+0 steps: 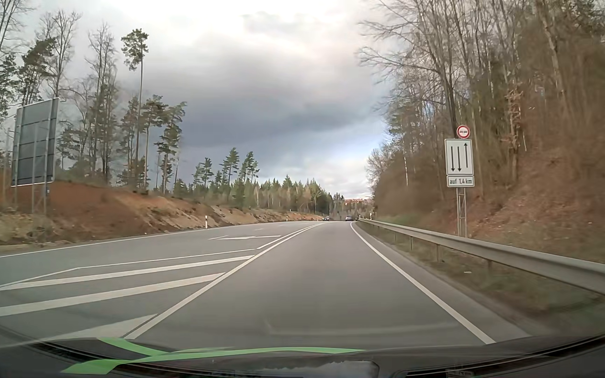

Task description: Follow the waypoints while adhering to traffic rules and regulations

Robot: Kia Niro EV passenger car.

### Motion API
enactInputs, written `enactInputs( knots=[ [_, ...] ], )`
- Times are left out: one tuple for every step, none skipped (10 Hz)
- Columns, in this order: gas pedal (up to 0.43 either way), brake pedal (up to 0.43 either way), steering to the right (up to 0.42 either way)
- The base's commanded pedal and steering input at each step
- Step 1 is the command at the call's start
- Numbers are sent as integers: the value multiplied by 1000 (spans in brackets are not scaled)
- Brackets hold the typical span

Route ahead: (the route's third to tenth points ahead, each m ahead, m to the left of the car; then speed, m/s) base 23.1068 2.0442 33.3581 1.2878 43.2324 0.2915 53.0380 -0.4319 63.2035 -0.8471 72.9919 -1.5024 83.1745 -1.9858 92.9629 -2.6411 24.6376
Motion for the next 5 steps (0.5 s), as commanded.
enactInputs(
  knots=[
    [189,0,2],
    [177,0,2],
    [177,0,2],
    [177,0,3],
    [169,0,3]
  ],
)
